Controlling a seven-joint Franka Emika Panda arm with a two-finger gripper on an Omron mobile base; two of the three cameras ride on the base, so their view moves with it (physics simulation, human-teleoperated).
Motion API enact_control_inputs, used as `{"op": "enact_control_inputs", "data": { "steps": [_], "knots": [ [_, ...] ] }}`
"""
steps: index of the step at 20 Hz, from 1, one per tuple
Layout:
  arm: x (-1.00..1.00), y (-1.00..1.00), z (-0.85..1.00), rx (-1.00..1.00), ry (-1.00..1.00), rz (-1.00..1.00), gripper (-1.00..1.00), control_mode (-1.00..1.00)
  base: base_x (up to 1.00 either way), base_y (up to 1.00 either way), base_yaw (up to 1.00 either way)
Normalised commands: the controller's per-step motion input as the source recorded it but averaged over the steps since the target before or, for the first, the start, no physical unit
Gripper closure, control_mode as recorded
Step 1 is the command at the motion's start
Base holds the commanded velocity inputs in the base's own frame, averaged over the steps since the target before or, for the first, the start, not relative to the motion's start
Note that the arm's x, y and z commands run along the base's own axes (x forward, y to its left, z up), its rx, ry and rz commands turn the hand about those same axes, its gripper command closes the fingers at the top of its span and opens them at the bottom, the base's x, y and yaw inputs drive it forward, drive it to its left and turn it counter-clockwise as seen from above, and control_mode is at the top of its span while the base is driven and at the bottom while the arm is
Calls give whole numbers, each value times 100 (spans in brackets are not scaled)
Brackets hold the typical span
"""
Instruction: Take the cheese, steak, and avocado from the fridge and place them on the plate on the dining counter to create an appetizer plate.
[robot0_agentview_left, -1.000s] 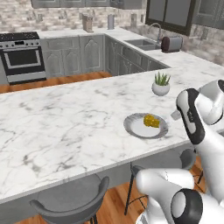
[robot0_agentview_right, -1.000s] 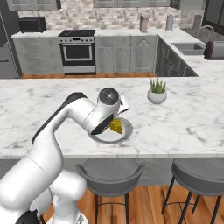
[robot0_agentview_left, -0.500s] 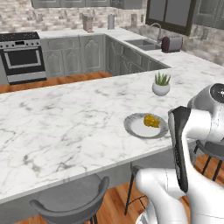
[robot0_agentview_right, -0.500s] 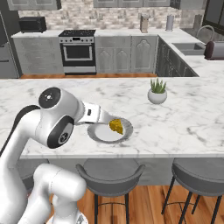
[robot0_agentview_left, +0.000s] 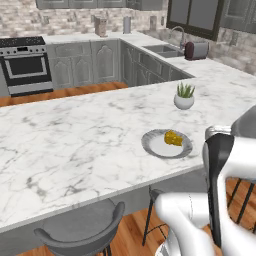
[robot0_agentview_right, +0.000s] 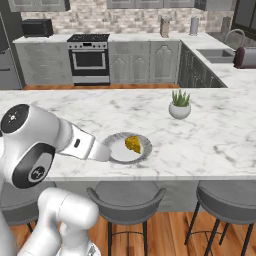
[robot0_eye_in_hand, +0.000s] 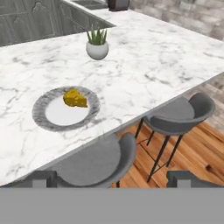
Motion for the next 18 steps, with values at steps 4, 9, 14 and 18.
{"op": "enact_control_inputs", "data": {
  "steps": [4, 9, 14, 18],
  "knots": [
    [-89, 0, 20, 0, -6, 0, -100, -100, 0, 0, 0],
    [-20, 1, 0, 0, -1, 0, -100, 100, -80, 30, 8],
    [0, 0, 0, 0, 0, 0, -100, 100, -60, 89, 29],
    [0, 0, 0, 0, 0, 0, -100, 100, -1, 100, 49]
  ]
}}
